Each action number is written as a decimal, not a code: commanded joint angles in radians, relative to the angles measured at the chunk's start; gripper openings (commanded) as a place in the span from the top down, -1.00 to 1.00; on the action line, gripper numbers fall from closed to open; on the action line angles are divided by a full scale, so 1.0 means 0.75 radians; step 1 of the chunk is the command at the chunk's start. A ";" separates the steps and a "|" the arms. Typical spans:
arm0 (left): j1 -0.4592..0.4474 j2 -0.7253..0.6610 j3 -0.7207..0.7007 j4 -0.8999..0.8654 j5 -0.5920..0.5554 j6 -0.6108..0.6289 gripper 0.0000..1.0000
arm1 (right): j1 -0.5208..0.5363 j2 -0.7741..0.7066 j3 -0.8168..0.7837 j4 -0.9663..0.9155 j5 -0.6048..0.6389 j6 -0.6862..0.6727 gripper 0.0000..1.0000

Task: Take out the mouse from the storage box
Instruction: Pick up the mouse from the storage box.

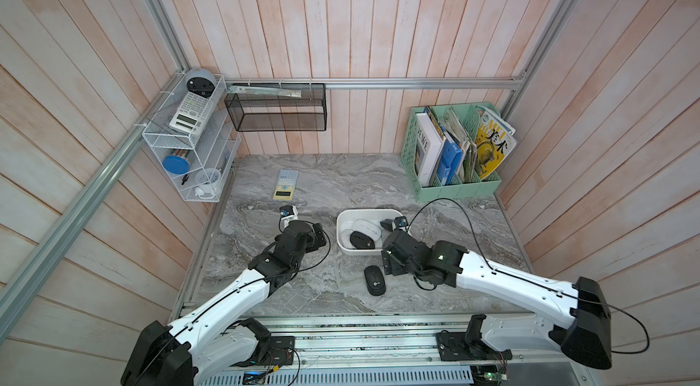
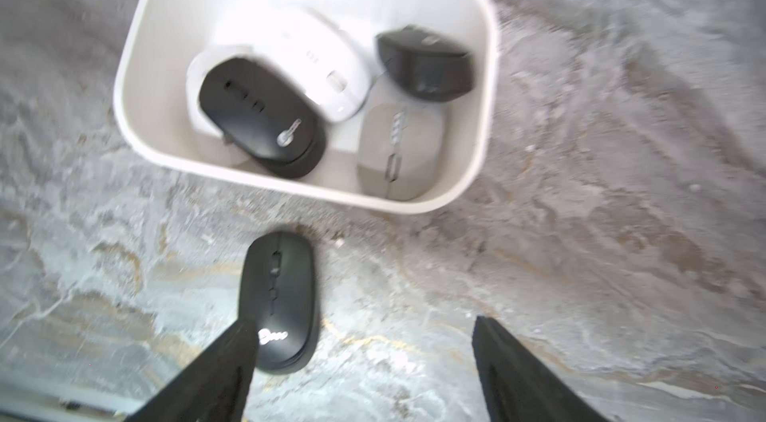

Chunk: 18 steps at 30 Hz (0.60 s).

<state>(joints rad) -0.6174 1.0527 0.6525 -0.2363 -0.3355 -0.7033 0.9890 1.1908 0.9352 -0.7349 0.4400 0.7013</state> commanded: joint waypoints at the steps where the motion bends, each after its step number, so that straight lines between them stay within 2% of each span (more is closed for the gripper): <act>1: -0.159 0.019 0.162 -0.182 0.007 -0.235 -1.00 | -0.123 -0.123 -0.094 -0.010 0.085 -0.113 -0.77; 3: -0.260 0.080 0.245 -0.244 -0.041 -0.340 -1.00 | -0.219 -0.200 -0.147 0.031 0.060 -0.149 -0.78; 9: -0.377 0.341 0.394 -0.173 0.028 -0.570 -0.93 | -0.416 -0.352 -0.315 0.182 0.016 -0.236 -0.78; 12: -0.398 0.481 0.463 -0.091 0.086 -0.648 -0.93 | -0.472 -0.438 -0.404 0.254 0.027 -0.277 -0.78; 18: -0.402 0.738 0.622 0.013 0.187 -0.739 -0.76 | -0.533 -0.622 -0.598 0.391 -0.036 -0.288 -0.78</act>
<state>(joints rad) -0.9169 1.5600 1.0550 -0.2886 -0.2413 -1.1976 0.6022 0.7620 0.5343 -0.5289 0.4442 0.5098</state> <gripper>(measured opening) 0.888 0.889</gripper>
